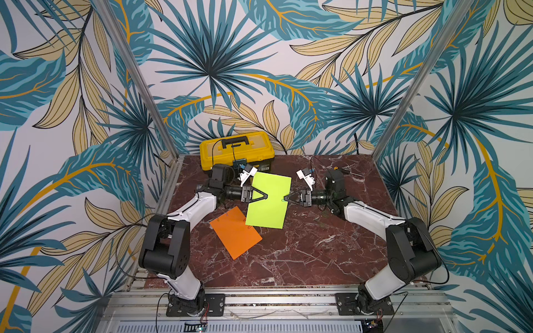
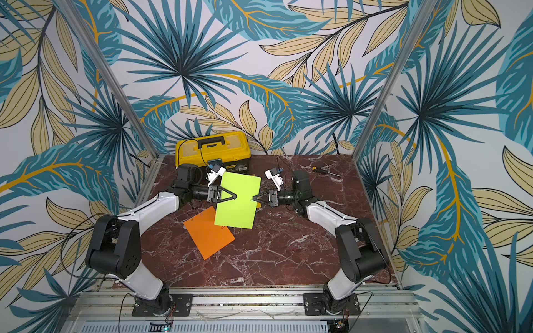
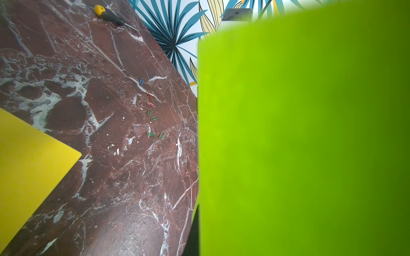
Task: Unclip the paperclips from the documents
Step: Remove the paper clip from the document.
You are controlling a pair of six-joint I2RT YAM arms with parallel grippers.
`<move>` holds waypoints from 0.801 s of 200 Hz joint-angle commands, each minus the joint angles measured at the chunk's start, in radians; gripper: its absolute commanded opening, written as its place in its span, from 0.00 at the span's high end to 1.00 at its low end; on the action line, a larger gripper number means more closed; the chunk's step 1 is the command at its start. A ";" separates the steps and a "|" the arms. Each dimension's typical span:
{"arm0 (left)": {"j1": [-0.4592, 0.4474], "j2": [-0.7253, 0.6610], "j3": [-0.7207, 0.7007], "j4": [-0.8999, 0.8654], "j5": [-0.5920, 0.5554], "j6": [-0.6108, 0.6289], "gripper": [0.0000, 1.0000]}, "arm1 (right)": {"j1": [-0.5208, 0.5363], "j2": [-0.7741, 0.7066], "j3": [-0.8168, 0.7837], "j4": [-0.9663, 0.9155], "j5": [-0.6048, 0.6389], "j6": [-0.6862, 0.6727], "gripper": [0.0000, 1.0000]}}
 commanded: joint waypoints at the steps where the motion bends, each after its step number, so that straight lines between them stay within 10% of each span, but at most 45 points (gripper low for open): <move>1: 0.006 -0.003 0.010 0.009 -0.001 0.015 1.00 | -0.002 -0.017 -0.015 -0.013 -0.031 -0.015 0.80; 160: 0.011 -0.011 -0.007 0.010 -0.012 0.019 1.00 | -0.017 -0.020 -0.027 -0.042 -0.013 -0.032 1.00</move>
